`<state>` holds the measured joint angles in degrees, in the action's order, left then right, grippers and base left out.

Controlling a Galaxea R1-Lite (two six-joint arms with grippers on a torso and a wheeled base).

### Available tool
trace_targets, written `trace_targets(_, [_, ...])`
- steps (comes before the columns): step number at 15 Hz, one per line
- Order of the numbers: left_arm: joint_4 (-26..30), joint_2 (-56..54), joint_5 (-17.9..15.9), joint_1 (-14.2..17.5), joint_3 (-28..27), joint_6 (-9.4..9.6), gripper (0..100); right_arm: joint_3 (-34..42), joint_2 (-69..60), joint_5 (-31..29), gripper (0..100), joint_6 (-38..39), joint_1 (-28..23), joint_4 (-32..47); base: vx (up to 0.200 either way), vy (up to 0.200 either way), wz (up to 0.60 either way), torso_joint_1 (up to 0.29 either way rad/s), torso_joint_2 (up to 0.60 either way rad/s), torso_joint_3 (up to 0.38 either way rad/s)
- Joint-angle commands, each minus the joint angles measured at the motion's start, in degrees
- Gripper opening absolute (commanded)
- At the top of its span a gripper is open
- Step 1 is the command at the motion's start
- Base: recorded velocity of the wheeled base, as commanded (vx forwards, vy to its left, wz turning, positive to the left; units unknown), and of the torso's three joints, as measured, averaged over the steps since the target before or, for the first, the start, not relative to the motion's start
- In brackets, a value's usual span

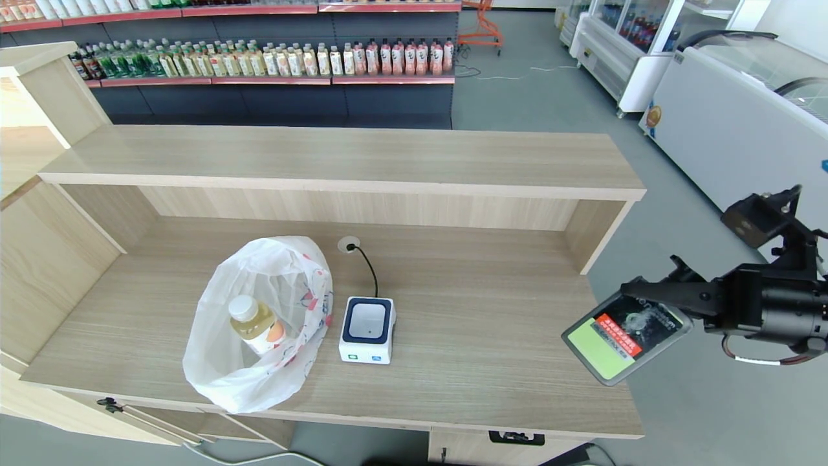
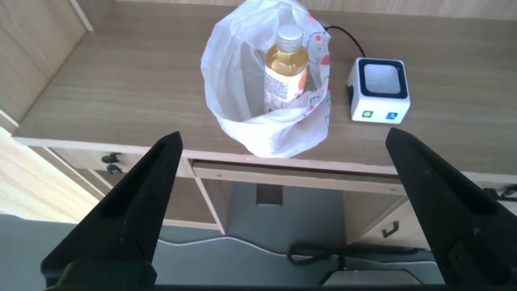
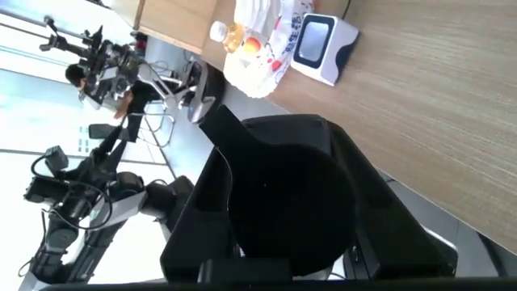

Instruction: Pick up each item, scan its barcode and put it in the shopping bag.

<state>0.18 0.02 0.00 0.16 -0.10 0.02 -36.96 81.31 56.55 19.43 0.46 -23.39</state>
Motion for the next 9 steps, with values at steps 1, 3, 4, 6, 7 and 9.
trace_targets(1, [0.0,0.0,0.0,0.0,0.0,-0.02,100,-0.1,1.0,0.0,0,0.0,1.6,0.0,0.000,0.000,0.00,0.000,0.00,0.000])
trace_targets(3, [0.0,0.0,0.0,0.0,0.0,0.06,100,-0.3,1.3,0.0,0,0.0,1.6,-0.1,0.000,0.100,0.00,0.001,0.00,-0.001])
trace_targets(4, [0.0,0.0,0.0,0.0,0.0,-0.02,100,-0.5,1.7,0.0,0,0.0,1.6,-0.1,0.000,0.200,0.00,-0.002,0.00,0.002])
trace_targets(6, [0.0,0.0,0.0,0.0,0.0,-0.02,100,-0.7,2.1,0.0,0,-0.1,1.6,-0.1,0.000,0.200,0.00,0.000,0.01,0.005])
trace_targets(7, [0.0,0.0,0.0,0.0,0.0,-0.11,100,-1.1,2.2,0.0,0,-0.1,1.8,-0.1,0.000,0.200,0.00,-0.002,0.01,-0.002])
trace_targets(9, [0.0,0.0,0.0,0.0,0.0,-0.11,100,-1.8,2.5,0.0,0,-0.2,2.8,-0.1,0.000,0.200,0.00,0.000,0.00,0.002])
